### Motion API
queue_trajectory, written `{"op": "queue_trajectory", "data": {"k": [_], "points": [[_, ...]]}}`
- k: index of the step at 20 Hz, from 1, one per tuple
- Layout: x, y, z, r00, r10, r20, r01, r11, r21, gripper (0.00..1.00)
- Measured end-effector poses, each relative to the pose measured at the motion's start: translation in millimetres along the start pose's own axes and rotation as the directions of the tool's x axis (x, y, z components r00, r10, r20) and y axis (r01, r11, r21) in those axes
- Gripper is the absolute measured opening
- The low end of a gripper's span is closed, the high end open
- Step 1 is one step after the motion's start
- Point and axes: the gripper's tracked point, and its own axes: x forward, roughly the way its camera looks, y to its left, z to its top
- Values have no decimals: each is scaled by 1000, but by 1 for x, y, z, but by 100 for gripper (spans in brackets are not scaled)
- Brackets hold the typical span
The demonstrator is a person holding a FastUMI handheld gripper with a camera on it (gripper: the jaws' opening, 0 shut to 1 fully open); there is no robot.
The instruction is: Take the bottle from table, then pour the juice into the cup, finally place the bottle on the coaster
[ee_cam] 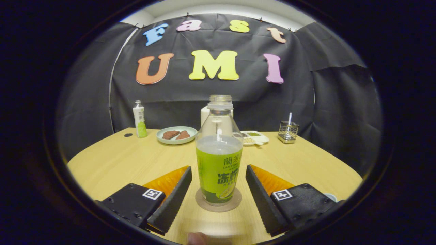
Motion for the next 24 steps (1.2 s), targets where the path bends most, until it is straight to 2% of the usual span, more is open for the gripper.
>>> {"op": "queue_trajectory", "data": {"k": [4,6,8,14,20,24], "points": [[-48,5,7,999,-14,44,17,998,-52,100],[-75,20,16,995,33,89,-31,999,-30,100],[-105,23,16,993,28,118,-25,999,-28,100],[-182,65,31,974,97,203,-79,992,-98,100],[-222,57,19,970,33,240,-31,999,-14,100],[-240,55,12,970,-12,241,14,1000,-6,100]]}}
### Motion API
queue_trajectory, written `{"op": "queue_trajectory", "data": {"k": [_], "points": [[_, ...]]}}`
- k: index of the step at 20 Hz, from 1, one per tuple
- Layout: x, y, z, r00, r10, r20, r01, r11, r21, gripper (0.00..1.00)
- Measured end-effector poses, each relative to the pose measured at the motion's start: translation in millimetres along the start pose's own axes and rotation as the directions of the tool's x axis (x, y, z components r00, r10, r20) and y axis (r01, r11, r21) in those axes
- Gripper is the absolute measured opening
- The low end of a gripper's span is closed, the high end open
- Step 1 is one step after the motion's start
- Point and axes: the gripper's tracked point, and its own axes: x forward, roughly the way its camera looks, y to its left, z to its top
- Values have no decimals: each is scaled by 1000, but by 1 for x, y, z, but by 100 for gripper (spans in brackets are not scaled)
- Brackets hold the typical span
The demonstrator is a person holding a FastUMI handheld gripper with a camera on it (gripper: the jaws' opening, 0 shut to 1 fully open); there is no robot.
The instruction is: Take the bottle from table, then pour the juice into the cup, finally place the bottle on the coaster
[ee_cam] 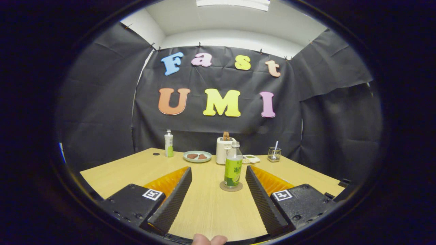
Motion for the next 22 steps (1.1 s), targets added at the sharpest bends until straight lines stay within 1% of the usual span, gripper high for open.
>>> {"op": "queue_trajectory", "data": {"k": [4,8,11,22], "points": [[-10,10,6,1000,-7,22,7,1000,-12,100],[-13,25,13,999,3,38,-2,1000,-19,100],[-9,32,9,1000,10,25,-10,1000,-8,100],[-2,57,6,999,47,13,-46,999,-26,100]]}}
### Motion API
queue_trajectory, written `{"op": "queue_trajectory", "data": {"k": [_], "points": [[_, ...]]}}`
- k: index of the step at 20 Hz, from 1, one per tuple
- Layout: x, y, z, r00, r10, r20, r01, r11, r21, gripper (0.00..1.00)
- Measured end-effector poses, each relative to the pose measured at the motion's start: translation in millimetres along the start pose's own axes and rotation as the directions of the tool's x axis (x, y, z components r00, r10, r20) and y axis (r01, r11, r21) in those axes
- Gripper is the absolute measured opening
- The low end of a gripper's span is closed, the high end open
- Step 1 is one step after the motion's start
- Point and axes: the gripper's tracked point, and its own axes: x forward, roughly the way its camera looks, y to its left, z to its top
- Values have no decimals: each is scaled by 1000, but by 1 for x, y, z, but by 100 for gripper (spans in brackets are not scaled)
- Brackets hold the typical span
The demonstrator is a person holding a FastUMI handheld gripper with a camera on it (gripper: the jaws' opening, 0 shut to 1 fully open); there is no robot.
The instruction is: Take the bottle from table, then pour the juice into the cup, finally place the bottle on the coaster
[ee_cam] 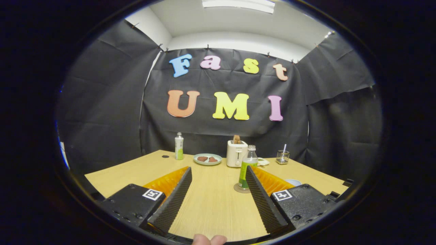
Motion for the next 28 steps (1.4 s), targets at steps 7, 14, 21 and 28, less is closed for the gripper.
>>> {"op": "queue_trajectory", "data": {"k": [7,14,21,28], "points": [[-2,-8,0,1000,-15,5,15,1000,12,100],[-9,-16,1,1000,-17,14,16,1000,23,100],[-12,-15,6,999,20,50,-22,999,38,100],[-8,-11,2,998,48,44,-48,999,0,100]]}}
